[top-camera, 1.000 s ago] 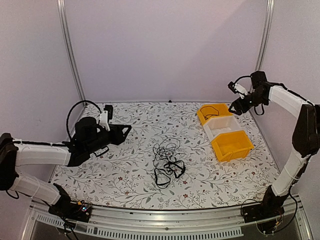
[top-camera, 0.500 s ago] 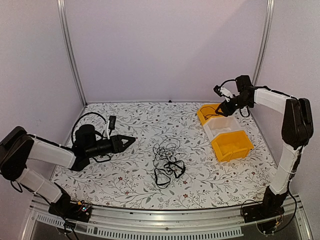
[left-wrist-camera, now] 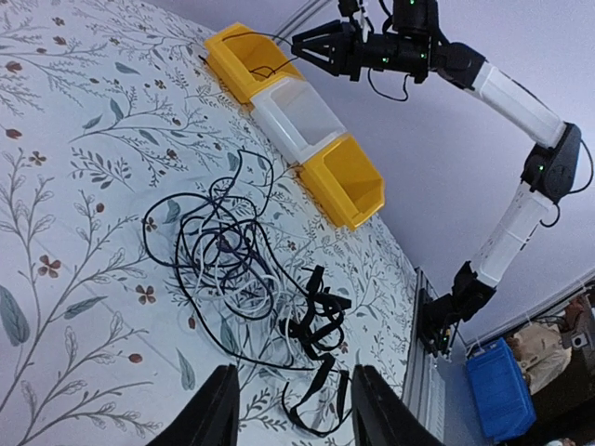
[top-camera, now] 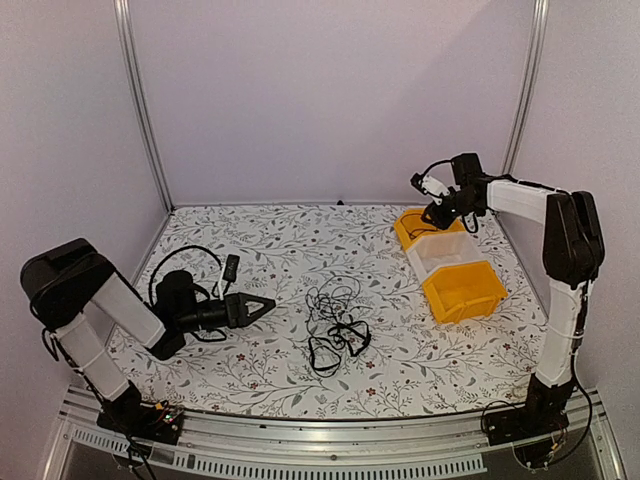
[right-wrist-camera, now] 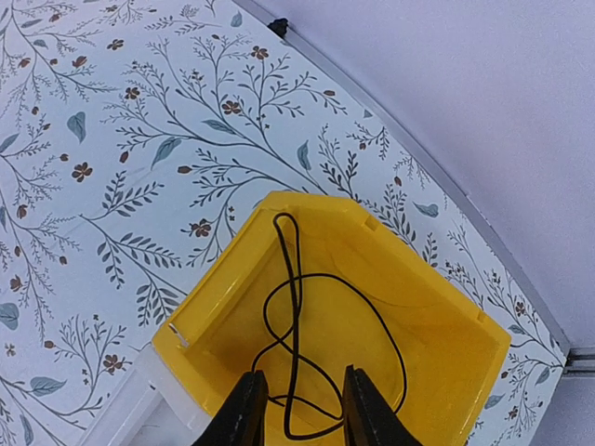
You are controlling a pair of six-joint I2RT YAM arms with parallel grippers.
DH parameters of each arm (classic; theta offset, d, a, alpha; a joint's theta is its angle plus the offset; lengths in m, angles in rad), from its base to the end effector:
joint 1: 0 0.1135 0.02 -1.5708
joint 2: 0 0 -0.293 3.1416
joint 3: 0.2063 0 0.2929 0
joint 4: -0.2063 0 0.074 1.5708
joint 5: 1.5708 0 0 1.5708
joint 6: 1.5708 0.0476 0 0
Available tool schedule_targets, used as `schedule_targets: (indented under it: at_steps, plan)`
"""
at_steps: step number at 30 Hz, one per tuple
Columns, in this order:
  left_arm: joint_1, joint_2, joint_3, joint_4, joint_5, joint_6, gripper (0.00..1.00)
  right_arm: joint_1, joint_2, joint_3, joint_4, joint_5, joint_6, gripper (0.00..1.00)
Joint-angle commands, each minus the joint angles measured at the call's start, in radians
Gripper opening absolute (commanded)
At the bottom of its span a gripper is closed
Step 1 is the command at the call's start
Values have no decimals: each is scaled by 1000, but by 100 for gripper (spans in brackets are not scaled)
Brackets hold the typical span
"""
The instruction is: Untangle the cables
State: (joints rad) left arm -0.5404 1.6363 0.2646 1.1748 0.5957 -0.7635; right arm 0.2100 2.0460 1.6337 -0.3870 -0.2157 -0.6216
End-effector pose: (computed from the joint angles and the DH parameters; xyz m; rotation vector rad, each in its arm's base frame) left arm 0.2143 -0.1597 0.1145 0.2667 1.9618 -1.4240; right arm 0.5111 0.1194 0.2277 -1.0415 2.1035 0.0539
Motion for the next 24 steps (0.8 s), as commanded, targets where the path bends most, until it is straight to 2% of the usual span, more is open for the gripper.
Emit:
schedule_targets:
  at_steps: [1, 4, 7, 8, 13, 19, 24]
  plan:
    - [25, 166, 60, 339, 121, -137, 39, -1, 40, 50, 18, 16, -9, 30]
    - [24, 209, 83, 360, 148, -153, 37, 0, 52, 54, 2, 11, -23, 24]
    - [24, 192, 89, 319, 140, -132, 36, 0, 52, 44, 15, 21, -17, 2]
    - [25, 179, 89, 290, 136, -116, 36, 0, 50, 37, 26, 32, -15, 0]
    - [19, 62, 91, 91, 83, -14, 35, -5, 73, 54, 42, 158, -61, 0]
    - [-8, -34, 99, -96, -2, 93, 35, -10, 194, 160, -48, 328, -147, 0]
    - [-39, -58, 122, -165, -19, 128, 35, -10, 240, 192, -63, 336, -136, 0]
